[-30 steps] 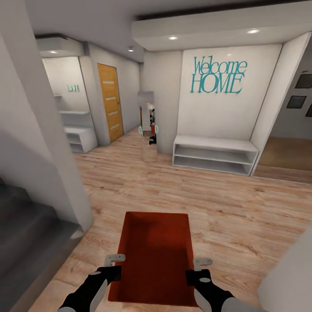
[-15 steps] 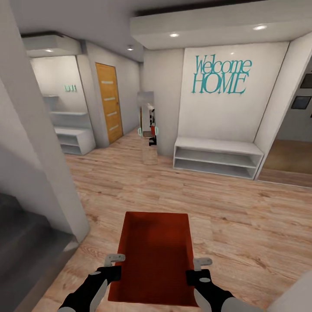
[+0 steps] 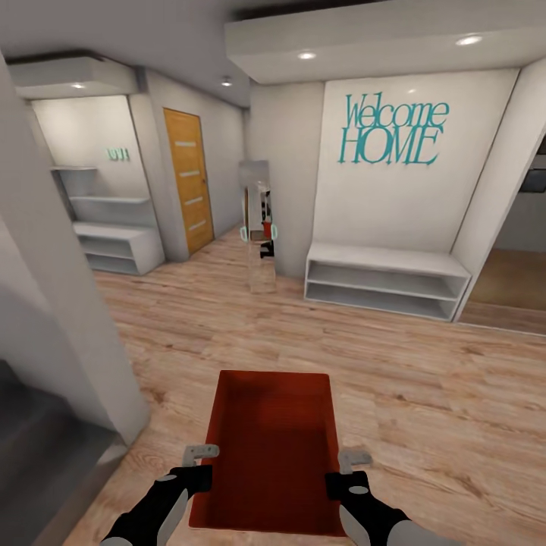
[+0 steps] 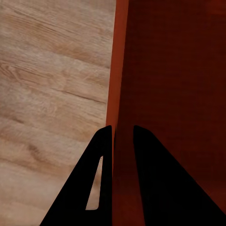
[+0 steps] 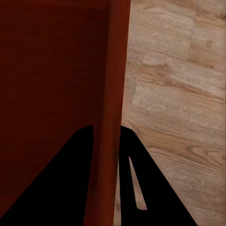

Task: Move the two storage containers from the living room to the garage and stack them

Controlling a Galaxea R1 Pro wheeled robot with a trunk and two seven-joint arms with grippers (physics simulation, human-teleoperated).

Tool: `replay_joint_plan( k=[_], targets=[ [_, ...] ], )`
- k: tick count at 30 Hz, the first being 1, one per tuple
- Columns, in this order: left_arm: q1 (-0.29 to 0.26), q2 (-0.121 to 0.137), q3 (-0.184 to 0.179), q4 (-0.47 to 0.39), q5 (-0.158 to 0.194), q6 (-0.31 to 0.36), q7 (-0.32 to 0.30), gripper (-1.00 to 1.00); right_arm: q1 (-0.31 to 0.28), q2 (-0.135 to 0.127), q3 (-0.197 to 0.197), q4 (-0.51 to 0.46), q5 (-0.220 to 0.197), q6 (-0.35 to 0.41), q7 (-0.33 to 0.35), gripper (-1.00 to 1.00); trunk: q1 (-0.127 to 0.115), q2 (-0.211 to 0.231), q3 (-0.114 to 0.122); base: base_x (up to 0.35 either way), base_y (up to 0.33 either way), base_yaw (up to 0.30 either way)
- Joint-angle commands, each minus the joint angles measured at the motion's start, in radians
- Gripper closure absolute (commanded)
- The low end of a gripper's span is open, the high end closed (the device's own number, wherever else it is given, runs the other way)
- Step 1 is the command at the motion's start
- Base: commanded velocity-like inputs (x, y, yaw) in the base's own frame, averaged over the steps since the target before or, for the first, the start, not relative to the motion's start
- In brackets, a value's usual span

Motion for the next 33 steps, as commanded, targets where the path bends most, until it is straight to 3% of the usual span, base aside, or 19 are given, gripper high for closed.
replay_joint_plan(
  k=[1, 17, 33],
  targets=[
    [0.0, 0.001, -0.01, -0.005, -0.012, 0.007, 0.011, 1.0, -0.001, -0.002, 0.009, 0.024, -0.024, -0.006, -0.005, 1.0, 0.001, -0.002, -0.002, 0.323, 0.0, 0.0],
    [0.0, 0.001, -0.009, -0.005, -0.012, 0.007, 0.011, 1.0, -0.001, -0.002, 0.009, 0.024, -0.024, -0.007, -0.006, 1.0, 0.001, -0.002, -0.002, 0.323, 0.0, 0.008],
    [0.0, 0.001, -0.009, -0.005, -0.014, 0.007, 0.011, 1.0, -0.001, -0.003, 0.009, 0.024, -0.024, -0.006, -0.004, 1.0, 0.001, -0.002, -0.002, 0.323, 0.0, 0.215]
  ],
)
